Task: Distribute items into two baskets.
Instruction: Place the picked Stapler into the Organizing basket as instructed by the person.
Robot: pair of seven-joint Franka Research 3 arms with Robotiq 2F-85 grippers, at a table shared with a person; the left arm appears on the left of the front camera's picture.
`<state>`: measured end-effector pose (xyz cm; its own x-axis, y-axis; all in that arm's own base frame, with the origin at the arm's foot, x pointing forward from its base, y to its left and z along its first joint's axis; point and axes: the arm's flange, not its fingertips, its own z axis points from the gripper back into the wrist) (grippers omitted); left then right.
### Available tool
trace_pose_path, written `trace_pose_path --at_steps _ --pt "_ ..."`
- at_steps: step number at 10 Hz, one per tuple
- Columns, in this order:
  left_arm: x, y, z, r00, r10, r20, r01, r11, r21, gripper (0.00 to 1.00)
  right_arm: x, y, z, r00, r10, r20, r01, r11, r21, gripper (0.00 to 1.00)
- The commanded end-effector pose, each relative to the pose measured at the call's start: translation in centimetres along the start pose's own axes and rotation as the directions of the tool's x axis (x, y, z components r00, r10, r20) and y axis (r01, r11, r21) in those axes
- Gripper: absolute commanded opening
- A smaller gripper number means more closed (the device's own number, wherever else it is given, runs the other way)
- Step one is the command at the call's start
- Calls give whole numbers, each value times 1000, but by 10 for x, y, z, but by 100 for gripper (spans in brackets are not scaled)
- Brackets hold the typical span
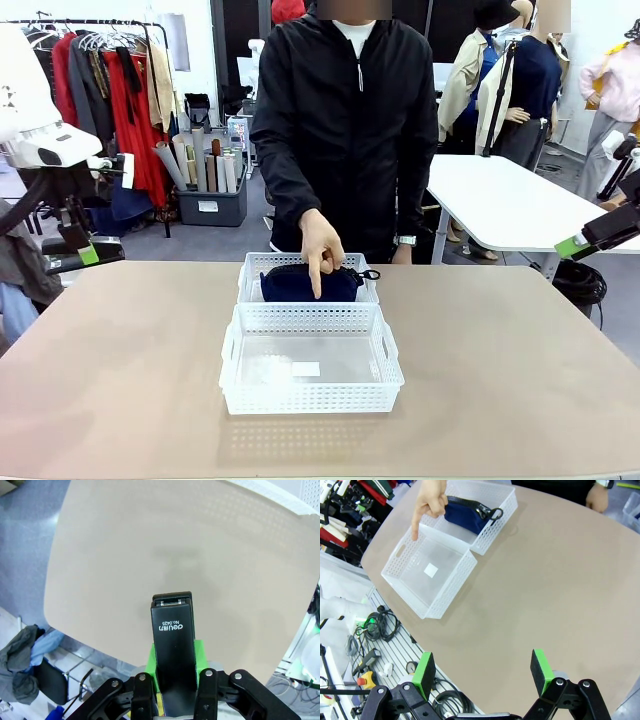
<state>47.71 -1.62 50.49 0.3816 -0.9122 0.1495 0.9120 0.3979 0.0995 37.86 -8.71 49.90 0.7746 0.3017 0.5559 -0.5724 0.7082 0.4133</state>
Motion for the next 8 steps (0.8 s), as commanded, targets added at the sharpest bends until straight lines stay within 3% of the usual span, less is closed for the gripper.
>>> trace_pose_path --at_steps 1,8 --pt "-2 1 2 1000 -2 -7 2 1000 17 0 1 0 0 1000 5 6 -5 1000 -5 100" --pt "0 0 0 1000 0 0 0 1000 0 0 1 0 0 1000 5 6 -5 1000 -5 100"
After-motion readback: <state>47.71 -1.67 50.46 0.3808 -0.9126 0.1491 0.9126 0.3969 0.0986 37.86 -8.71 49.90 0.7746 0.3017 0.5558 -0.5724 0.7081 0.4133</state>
